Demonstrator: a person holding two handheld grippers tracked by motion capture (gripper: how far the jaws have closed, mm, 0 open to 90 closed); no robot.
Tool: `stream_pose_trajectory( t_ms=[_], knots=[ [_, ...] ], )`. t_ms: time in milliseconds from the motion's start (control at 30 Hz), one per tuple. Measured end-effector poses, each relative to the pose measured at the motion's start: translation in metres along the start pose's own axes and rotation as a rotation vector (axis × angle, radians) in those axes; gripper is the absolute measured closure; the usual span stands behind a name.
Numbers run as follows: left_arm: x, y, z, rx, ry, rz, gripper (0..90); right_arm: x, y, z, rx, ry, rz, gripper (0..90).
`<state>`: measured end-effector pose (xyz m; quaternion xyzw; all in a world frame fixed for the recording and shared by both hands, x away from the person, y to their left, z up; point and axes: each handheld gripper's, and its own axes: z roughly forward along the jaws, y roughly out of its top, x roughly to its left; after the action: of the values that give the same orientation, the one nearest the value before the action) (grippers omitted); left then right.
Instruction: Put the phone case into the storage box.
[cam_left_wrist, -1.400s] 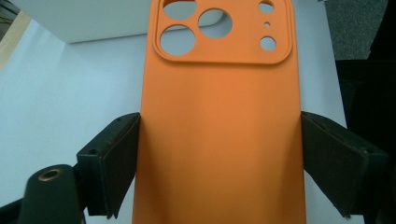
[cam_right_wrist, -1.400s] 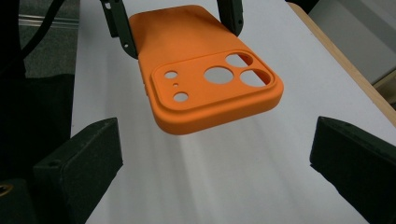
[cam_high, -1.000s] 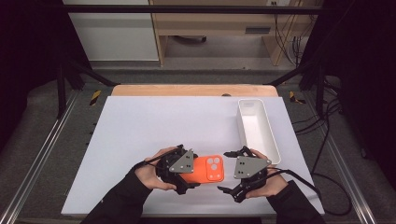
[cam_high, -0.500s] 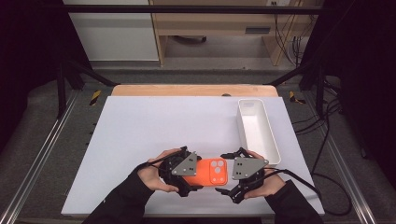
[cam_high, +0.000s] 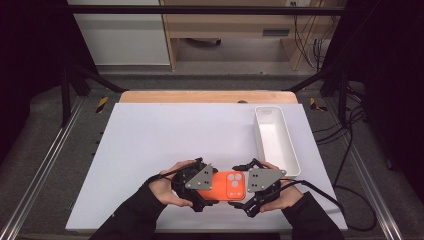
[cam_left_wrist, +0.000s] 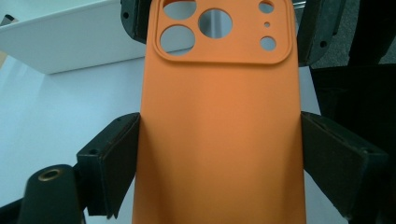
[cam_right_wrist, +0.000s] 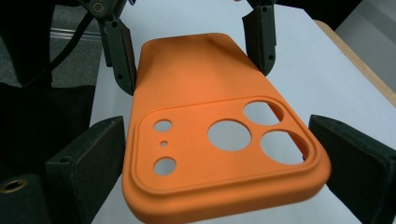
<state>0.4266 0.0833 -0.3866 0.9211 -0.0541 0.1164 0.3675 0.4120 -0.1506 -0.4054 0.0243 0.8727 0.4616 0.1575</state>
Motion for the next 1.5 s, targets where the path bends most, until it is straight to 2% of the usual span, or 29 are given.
stream_pose_trajectory(
  t_ms=[567, 867, 1500],
  knots=[
    [-0.0046, -0.0022, 0.0017, -0.025, -0.027, 0.017, 15.5, 0.0033, -0.0015, 0.0020, -0.048, 0.053, -0.033, 13.3],
    [-0.0050, -0.0036, -0.0006, -0.028, -0.024, 0.022, 15.5, 0.0037, -0.0022, 0.0019, -0.072, 0.059, -0.051, 14.9],
    [-0.0049, -0.0029, 0.0012, -0.020, -0.030, 0.016, 15.3, 0.0019, -0.0021, 0.0023, -0.054, 0.079, -0.030, 16.4]
  ],
)
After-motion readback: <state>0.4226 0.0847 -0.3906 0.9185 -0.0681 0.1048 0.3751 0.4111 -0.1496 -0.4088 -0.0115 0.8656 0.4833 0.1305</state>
